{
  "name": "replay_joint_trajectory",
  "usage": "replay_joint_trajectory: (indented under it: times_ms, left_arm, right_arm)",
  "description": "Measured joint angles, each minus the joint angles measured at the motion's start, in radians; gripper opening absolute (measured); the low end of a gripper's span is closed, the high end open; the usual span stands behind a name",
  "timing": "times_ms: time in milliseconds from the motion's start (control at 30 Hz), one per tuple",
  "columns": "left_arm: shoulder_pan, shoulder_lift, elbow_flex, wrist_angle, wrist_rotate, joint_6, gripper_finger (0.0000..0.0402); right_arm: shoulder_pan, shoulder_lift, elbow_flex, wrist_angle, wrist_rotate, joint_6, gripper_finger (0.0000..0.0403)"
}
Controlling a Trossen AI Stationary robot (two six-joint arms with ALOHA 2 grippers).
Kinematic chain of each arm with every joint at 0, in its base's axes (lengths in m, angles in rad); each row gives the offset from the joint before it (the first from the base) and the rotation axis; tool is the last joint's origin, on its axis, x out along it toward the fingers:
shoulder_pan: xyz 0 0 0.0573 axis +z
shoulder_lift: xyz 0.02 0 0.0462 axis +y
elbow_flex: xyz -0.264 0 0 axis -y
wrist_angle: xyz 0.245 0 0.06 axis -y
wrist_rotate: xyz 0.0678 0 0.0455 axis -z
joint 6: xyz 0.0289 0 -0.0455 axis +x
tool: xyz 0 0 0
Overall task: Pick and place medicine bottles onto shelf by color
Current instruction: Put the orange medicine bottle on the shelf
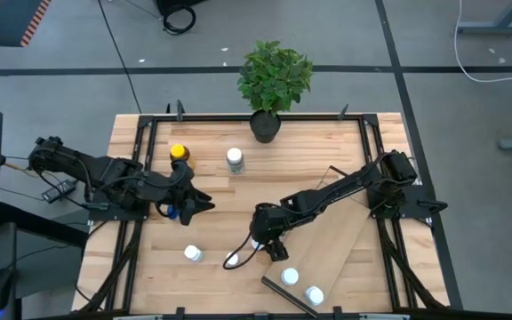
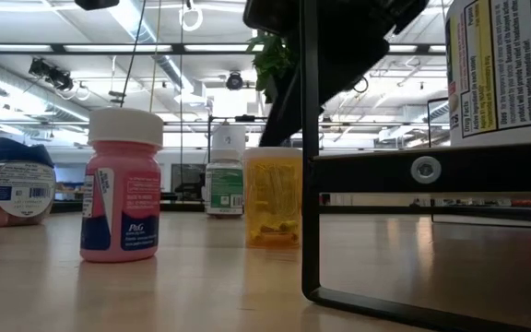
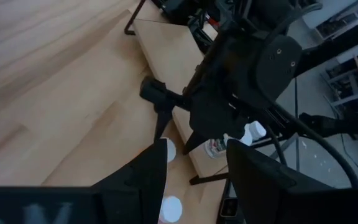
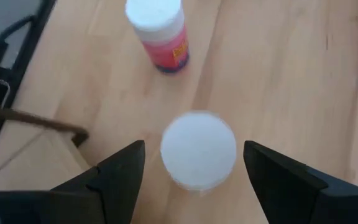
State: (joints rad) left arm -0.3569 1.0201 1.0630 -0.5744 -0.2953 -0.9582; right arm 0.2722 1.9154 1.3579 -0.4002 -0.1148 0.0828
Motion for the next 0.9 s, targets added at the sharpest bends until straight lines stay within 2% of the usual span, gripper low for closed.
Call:
replay_joint_trajectory:
  times_ms: [900]
  left_arm:
    - [0.0, 0.0, 0.0, -0.003, -0.026, 0.0, 0.0172]
  right_arm:
    - [0.006, 0.037, 0.001, 0.025, 0.036, -0.031, 0.0281]
